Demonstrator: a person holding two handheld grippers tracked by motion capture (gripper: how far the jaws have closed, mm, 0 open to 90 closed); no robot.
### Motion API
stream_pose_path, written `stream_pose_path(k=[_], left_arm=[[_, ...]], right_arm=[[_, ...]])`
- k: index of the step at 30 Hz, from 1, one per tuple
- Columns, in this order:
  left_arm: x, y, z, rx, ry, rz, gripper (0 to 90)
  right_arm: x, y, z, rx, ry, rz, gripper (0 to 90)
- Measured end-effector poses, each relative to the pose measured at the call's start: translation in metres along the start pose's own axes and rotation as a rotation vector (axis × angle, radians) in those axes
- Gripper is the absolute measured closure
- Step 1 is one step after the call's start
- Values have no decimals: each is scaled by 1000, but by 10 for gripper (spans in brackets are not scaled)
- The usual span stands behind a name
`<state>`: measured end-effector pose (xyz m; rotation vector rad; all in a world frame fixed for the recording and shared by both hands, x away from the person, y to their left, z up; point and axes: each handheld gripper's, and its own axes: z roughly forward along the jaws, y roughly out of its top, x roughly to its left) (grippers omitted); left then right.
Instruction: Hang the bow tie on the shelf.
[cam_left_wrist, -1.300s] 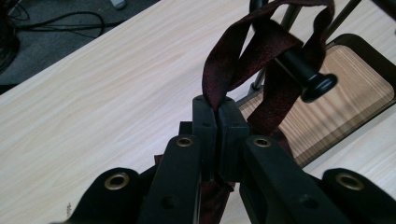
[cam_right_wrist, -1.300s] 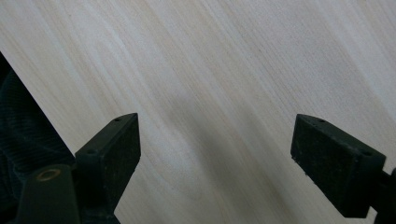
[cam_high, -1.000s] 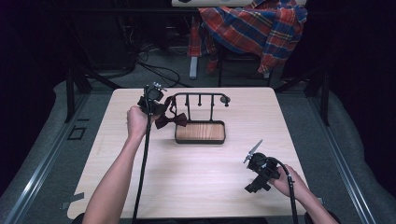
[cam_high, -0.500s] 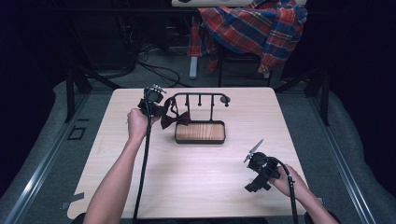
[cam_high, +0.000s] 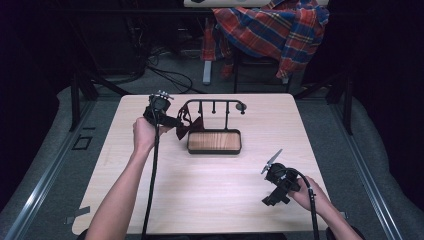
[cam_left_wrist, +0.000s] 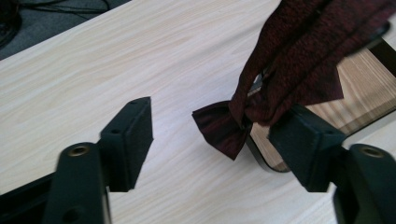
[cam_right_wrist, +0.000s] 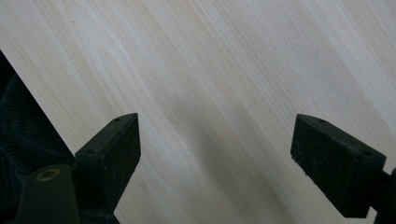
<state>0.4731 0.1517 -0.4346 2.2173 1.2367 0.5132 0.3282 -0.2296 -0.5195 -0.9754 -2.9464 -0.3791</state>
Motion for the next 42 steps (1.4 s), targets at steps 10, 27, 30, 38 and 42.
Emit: stream_pose_path(k=[10,27,30,38,42], left_arm=[[-10,-33,-35,-30,-5,42,160],[-29,-103,-56,82,-4,74,126],[-30,-113,-51,127,-36,71,121],[-32,-137,-33,243,-85,97,116],[-37,-144,-19,328,-112,128,95]], right_arm=[[1,0,0,-7,7,8,159],[1,1,0,8,-1,1,159],[1,1,0,8,-3,-1,159],[1,1,1,3,1,-6,159],[4,2,-2,-27,-55,-12,154]])
